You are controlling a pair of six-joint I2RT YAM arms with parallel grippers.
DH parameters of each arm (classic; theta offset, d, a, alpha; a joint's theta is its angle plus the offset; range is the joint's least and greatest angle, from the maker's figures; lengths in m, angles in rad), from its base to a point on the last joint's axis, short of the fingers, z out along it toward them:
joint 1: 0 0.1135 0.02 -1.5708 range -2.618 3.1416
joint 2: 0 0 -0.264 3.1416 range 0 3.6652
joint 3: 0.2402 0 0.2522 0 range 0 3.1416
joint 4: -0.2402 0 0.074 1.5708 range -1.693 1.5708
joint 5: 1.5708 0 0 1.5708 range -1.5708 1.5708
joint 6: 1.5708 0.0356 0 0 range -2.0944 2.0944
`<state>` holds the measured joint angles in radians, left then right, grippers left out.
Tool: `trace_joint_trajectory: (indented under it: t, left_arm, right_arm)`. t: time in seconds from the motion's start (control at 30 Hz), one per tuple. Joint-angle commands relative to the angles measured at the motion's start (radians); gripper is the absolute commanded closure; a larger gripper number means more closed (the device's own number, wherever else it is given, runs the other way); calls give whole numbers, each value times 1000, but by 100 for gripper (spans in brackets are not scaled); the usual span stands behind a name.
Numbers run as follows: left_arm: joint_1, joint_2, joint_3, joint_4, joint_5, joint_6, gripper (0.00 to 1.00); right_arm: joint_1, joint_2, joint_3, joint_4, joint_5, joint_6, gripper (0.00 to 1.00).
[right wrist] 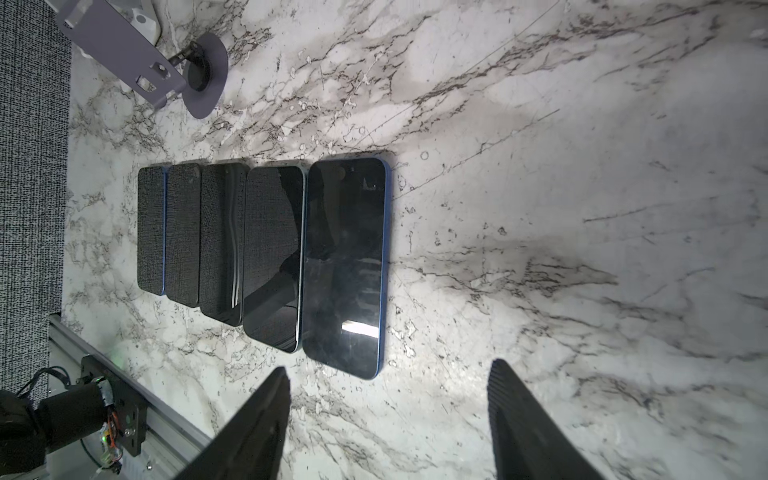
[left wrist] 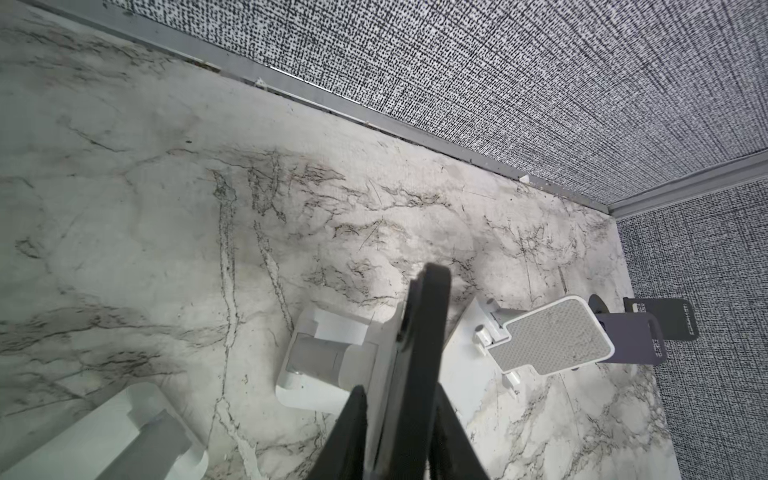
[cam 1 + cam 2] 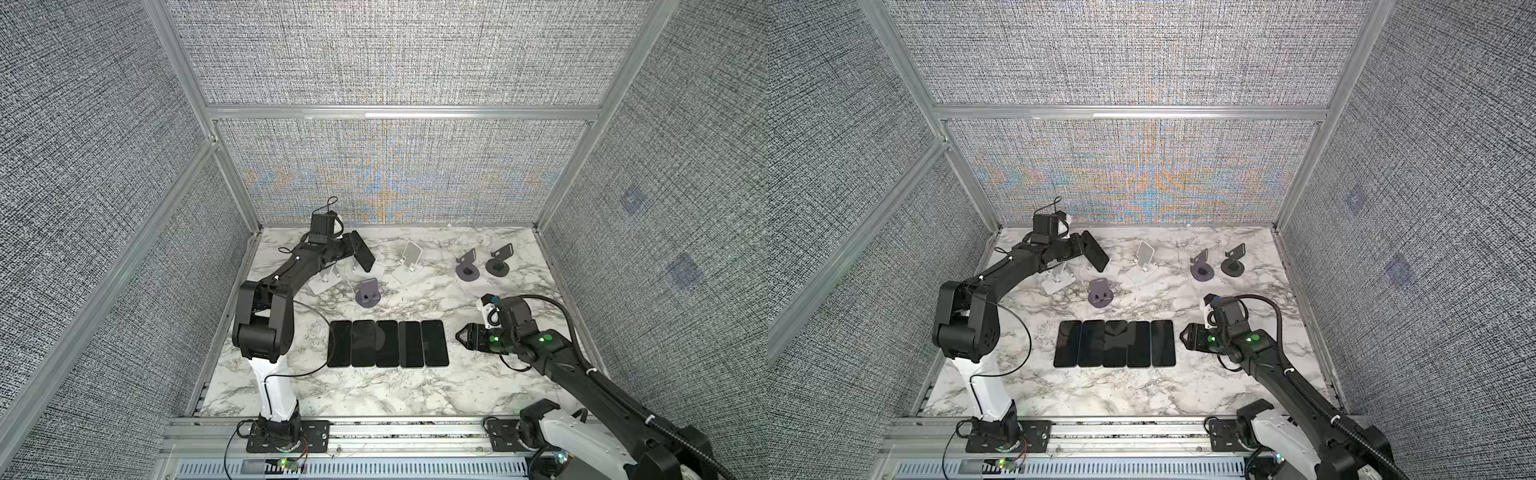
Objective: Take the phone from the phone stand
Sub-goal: 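Grasp the black phone on the white stand with the left gripper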
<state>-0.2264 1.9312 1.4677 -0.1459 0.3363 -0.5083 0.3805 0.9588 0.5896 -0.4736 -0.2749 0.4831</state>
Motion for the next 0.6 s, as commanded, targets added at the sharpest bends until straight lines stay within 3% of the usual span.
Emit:
trace_joint_trajectory:
  t: [0.0,0.33,0.57]
  left_arm:
    - [1,-1,14,-1,-7,13,80]
    - [0,3,56,-66,-24,47,96]
    - [1,-13,90,-111,-21,61,100]
  right_arm:
    - [-3,-9,-5,5,-10,0,35]
    - [-12,-3,10,4,-12,-10,35]
    - [-19,-15,9,-1,-12,-9,35]
